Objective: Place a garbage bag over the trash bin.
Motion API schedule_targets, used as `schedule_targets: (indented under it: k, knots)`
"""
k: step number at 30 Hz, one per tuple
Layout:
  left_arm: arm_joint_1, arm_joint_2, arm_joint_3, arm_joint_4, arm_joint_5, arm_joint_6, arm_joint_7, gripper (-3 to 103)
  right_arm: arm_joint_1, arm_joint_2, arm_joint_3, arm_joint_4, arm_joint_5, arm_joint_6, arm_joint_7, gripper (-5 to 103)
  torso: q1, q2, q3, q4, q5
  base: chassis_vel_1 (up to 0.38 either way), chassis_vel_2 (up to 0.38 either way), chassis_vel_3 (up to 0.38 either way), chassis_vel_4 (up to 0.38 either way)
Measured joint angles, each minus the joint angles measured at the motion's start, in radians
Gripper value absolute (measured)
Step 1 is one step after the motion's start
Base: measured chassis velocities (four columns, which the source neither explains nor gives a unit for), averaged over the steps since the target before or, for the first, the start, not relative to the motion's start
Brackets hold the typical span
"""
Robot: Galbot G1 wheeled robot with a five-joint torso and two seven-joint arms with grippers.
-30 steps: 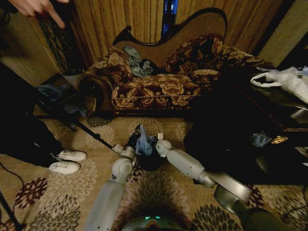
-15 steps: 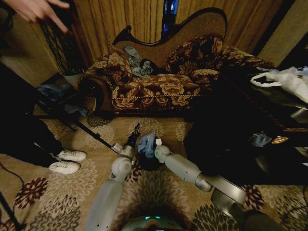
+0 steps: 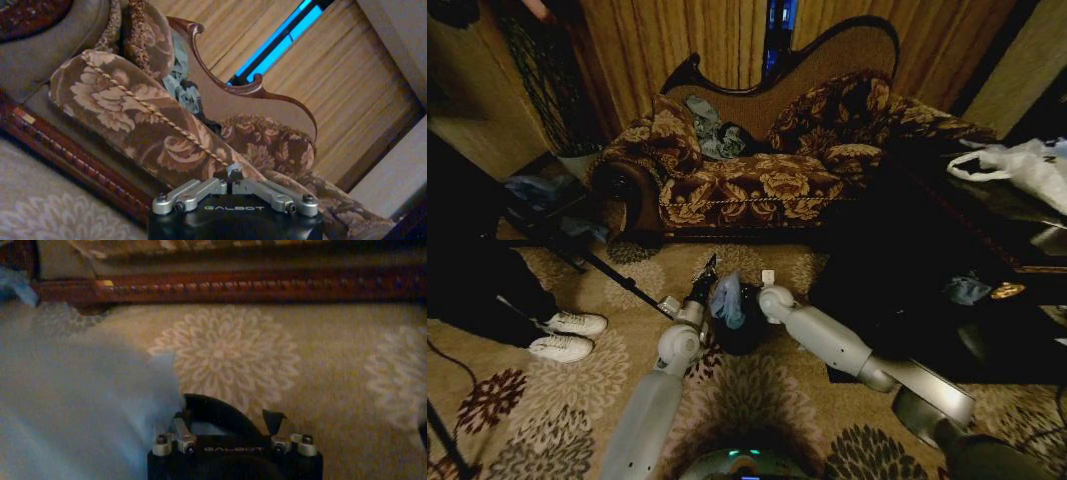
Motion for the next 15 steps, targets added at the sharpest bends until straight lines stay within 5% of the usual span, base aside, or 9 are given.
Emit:
schedule_targets:
  k: [5,11,12,15]
  knots:
    - [0.012,0.009,-0.007,-0.014,0.005,0.012,-0.003,5,-0.013,-0.039,0.014,0.082,-0.031,0.005,-0.016,90,0.0,0.0,0.0,-0.0001,0.0001,0.0,0.0,0.0,0.0]
    - [0.02,0.013,-0.006,-0.024,0.012,0.015,-0.002,15,-0.014,-0.079,0.025,0.176,-0.054,0.014,-0.008,100,0.0,0.0,0.0,0.0,0.0001,0.0,0.0,0.0,0.0]
    - [0.022,0.013,-0.006,-0.026,0.013,0.016,-0.002,32,-0.009,-0.088,0.026,0.184,-0.06,0.014,-0.011,100,0.0,0.0,0.0,0.0,0.0002,0.0,0.0,0.0,0.0]
    - [0.027,0.013,-0.006,-0.028,0.013,0.017,-0.003,32,0.001,-0.102,0.034,0.188,-0.077,0.027,-0.025,100,0.0,0.0,0.0,-0.0001,0.0,0.0,0.0,0.0,0.0]
